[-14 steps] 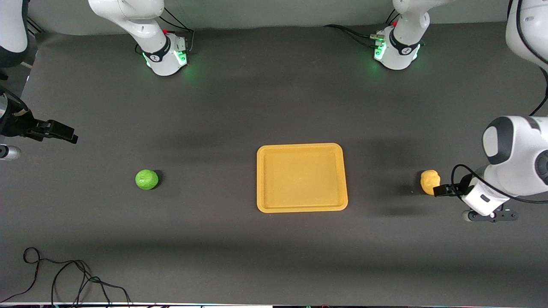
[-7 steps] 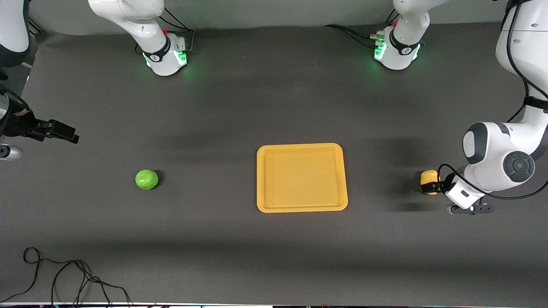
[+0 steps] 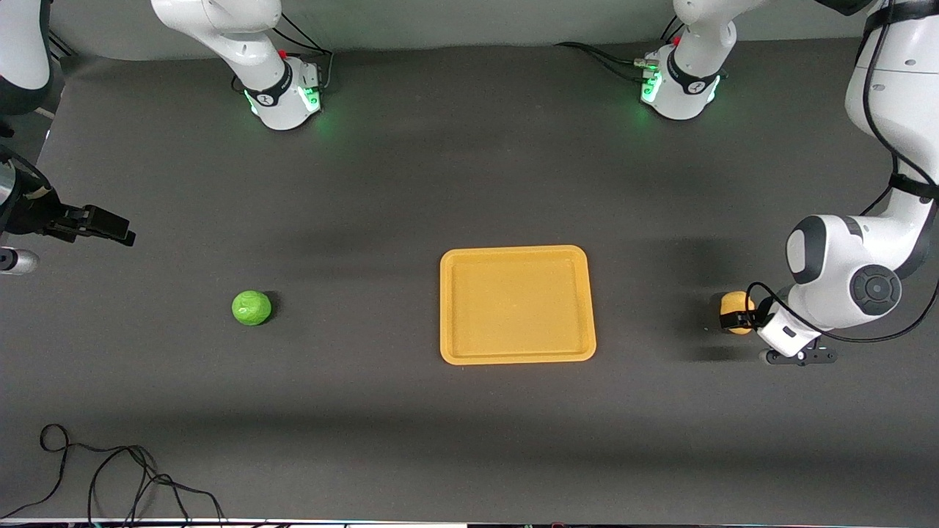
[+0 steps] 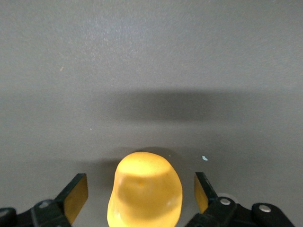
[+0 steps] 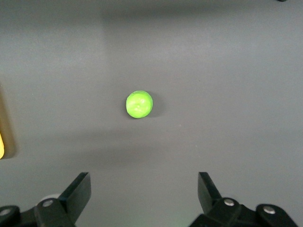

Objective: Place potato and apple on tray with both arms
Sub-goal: 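Lower the left gripper around the yellow potato and close it, then lift the potato with the left gripper and carry it over the tray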

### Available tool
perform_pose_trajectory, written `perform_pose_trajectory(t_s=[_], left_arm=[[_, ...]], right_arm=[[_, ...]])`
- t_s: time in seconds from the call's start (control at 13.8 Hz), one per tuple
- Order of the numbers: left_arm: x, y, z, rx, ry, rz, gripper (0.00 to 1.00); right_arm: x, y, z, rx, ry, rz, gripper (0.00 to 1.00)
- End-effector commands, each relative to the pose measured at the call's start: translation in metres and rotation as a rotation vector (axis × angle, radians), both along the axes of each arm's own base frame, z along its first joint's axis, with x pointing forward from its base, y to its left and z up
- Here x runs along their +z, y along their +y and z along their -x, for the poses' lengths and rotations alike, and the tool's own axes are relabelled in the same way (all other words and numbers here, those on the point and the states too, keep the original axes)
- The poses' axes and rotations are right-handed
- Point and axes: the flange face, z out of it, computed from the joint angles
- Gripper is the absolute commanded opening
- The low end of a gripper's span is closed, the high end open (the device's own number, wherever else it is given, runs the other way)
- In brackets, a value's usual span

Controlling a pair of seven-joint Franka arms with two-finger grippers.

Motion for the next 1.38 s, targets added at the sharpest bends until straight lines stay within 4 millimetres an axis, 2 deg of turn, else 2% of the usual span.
perform_pose_trajectory(t_s=[0.0, 0.14, 0.51, 0.65, 0.72, 0.8, 0.94, 1.16, 1.23, 1.3], left_arm=[[-0.006, 0.003, 0.009, -0.007, -0.008, -0.007, 1.00], [-0.009, 0.001, 0.012, -0.009, 0.004, -0.007, 0.97], [-0.007, 0.001, 0.017, 0.000, 0.058, -0.004, 0.53], [0.005, 0.001, 0.011, 0.002, 0.057, -0.007, 0.37], [0.017, 0.003, 0.006, 0.006, 0.055, -0.011, 0.32], [0.039, 0.002, -0.002, 0.017, 0.053, -0.005, 0.27], [0.108, -0.015, -0.018, 0.023, 0.059, 0.026, 0.25], [0.214, -0.054, -0.036, -0.010, 0.094, 0.077, 0.26], [0.245, -0.070, -0.038, -0.032, 0.084, 0.090, 0.26], [0.265, -0.087, -0.038, -0.050, 0.070, 0.104, 0.26]], right_arm=[[0.005, 0.001, 0.004, 0.010, 0.006, 0.006, 1.00], [0.004, 0.001, 0.004, 0.010, 0.007, 0.006, 1.00], [0.006, -0.004, 0.004, 0.013, 0.004, 0.006, 1.00], [0.006, -0.003, 0.004, 0.010, 0.004, 0.006, 1.00], [0.006, -0.003, 0.004, 0.008, 0.004, 0.006, 1.00], [0.005, -0.003, 0.004, 0.007, 0.006, 0.005, 1.00], [0.004, -0.003, 0.004, 0.011, 0.007, 0.006, 1.00], [0.002, -0.003, 0.002, 0.008, 0.010, 0.006, 1.00], [0.002, -0.003, 0.002, 0.008, 0.010, 0.006, 1.00], [0.000, -0.002, 0.001, 0.008, 0.013, 0.004, 1.00]])
